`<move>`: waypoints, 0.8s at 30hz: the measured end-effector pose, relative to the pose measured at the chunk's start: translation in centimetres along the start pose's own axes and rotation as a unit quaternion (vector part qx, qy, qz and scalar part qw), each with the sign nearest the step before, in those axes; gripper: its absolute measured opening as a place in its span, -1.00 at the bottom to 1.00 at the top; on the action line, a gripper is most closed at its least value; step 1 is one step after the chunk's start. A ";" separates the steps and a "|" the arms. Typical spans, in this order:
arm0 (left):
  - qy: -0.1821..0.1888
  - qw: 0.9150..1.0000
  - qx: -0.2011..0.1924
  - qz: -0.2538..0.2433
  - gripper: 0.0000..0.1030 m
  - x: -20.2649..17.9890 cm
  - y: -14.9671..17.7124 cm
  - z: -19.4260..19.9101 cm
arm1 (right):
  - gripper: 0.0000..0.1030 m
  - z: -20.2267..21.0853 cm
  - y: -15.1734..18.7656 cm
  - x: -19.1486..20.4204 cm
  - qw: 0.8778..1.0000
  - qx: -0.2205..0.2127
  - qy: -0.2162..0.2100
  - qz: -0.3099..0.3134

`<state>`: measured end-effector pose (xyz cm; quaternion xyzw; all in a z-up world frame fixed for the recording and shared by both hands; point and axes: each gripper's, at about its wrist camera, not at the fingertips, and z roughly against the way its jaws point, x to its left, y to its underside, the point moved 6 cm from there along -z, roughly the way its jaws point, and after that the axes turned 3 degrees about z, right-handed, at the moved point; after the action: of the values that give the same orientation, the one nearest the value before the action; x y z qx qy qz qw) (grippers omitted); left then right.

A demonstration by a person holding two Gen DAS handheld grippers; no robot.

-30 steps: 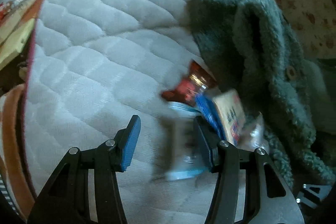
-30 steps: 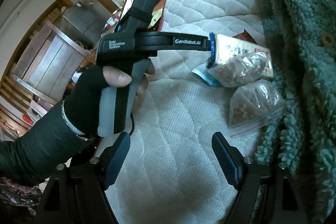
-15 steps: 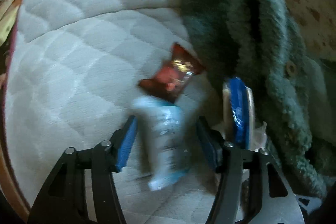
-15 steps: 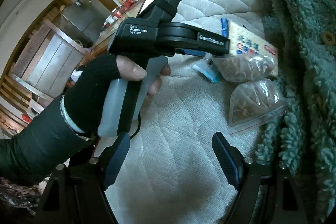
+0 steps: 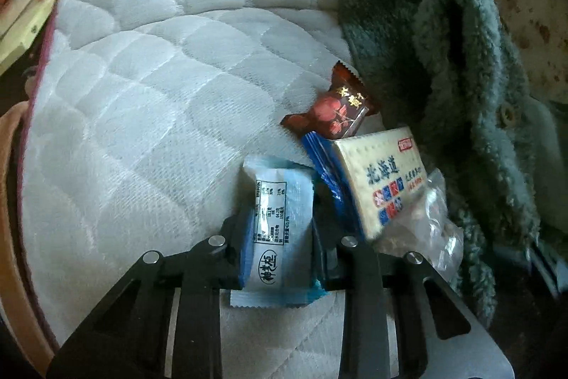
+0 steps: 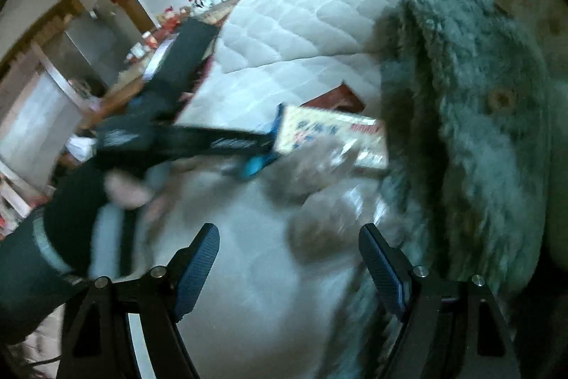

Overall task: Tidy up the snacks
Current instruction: 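Grasp the blue-white wrapped bun with the left gripper while the right grasps the nut bag, then carry the wrapped bun and nut bag over the white tray with both grippers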

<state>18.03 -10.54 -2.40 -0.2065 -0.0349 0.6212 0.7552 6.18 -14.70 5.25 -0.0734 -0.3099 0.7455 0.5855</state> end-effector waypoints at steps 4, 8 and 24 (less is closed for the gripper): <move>-0.003 1.000 -0.001 0.004 -0.51 0.9 0.8 1.0 | 0.55 -3.2 -1.8 -0.5 0.996 0.031 0.044 0.066; -0.014 1.000 -0.012 0.023 -0.52 2.7 2.7 3.0 | 0.54 -7.6 0.0 -2.6 0.989 0.108 0.065 0.081; -0.035 0.994 -0.038 0.099 -0.52 7.3 12.7 9.5 | -0.09 -1.8 2.8 4.6 0.994 0.075 -0.008 0.083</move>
<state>5.03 0.81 0.28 -0.2159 -0.0641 0.6981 0.6797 3.26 -10.16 3.44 -0.0488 -0.2509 0.8131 0.5231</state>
